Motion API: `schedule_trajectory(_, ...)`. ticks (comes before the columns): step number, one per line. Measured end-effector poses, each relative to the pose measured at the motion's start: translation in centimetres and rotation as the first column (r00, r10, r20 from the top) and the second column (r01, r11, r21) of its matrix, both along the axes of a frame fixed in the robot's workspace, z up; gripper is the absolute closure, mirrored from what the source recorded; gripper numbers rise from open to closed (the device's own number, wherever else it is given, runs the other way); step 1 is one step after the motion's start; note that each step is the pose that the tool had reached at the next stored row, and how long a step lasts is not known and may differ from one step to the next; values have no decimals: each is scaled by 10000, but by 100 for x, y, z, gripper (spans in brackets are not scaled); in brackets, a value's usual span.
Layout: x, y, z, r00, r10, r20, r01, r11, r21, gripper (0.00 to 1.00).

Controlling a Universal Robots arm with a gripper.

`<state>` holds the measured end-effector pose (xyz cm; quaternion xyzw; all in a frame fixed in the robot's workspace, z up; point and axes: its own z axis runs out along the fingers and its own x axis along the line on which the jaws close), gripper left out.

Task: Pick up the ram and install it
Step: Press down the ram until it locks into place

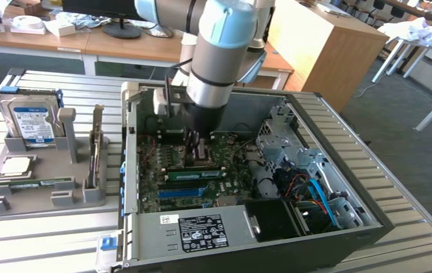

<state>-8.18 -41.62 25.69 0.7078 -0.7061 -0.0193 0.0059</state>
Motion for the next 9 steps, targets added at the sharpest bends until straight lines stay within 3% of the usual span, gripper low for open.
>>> schedule_trajectory(9, 1, 0, 339, 10000, 0, -3, 0, 10000, 0, 90)
